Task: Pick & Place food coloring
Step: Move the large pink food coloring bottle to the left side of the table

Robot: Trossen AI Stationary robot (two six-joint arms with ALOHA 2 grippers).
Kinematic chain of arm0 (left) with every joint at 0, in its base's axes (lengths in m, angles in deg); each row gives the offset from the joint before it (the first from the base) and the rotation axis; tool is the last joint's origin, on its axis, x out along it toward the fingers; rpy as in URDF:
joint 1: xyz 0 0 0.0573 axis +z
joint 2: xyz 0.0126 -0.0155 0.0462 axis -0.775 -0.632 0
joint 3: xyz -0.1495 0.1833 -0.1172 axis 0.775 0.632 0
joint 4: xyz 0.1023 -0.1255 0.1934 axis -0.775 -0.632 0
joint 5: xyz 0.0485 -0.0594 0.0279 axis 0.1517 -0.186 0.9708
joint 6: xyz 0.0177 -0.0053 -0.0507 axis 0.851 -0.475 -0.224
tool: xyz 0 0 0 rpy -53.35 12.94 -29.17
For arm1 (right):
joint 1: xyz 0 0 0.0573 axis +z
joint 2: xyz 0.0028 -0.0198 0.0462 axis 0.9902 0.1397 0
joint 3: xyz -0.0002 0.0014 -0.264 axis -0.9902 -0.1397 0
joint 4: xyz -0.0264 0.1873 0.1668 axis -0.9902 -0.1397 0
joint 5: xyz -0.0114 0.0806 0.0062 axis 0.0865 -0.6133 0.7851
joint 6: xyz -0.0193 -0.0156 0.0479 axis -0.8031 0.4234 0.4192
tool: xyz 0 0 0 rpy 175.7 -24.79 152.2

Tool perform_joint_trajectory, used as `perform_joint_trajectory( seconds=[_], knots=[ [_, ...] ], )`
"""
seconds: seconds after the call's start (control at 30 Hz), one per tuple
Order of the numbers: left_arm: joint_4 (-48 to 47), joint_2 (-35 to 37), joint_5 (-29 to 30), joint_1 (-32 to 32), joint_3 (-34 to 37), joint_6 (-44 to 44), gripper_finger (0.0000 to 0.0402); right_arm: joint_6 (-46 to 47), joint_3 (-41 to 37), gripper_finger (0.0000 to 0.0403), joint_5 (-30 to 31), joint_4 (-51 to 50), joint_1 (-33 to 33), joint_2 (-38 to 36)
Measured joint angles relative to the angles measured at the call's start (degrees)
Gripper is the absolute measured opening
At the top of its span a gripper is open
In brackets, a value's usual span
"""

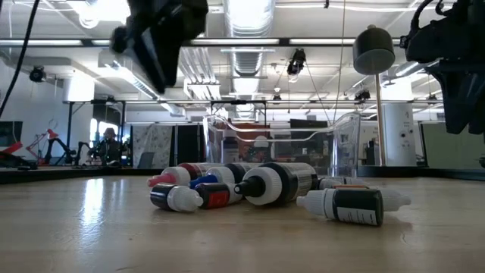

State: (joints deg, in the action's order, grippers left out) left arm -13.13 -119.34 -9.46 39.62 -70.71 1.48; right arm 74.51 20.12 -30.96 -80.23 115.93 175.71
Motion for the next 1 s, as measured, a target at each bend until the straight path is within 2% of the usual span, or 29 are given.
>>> perform_joint_trajectory(
  seconds=[0.13, 0.27, 0.43, 0.73, 1.0],
  knots=[
    [20.5, 1.3, -1.1, -6.2, 11.7, -14.8, 0.0117, -2.0, -0.4, 0.0219, -1.4, 1.1, 0.0, 0.0],
    [33.9, -0.3, 1.6, -10.8, 17.2, -25.4, 0.0117, -5.8, -0.6, 0.0219, -3.2, 1.4, 0.0, 0.0],
    [33.6, -3.9, 8.8, -13.8, 17.9, -32.8, 0.0117, -10.9, -0.7, 0.0219, -4.8, 1.7, 0.0, 0.0],
    [33.0, -12.1, 8.8, -13.9, 10.7, -30.1, 0.0117, -12.5, -0.8, 0.0219, -6.1, 1.9, 0.0, 0.0],
    [19.9, -16.6, 9.6, -13.9, 3.9, -30.4, 0.0117, -12.5, -1.0, 0.0219, -6.4, 2.0, 0.0, 0.0]
  ],
)
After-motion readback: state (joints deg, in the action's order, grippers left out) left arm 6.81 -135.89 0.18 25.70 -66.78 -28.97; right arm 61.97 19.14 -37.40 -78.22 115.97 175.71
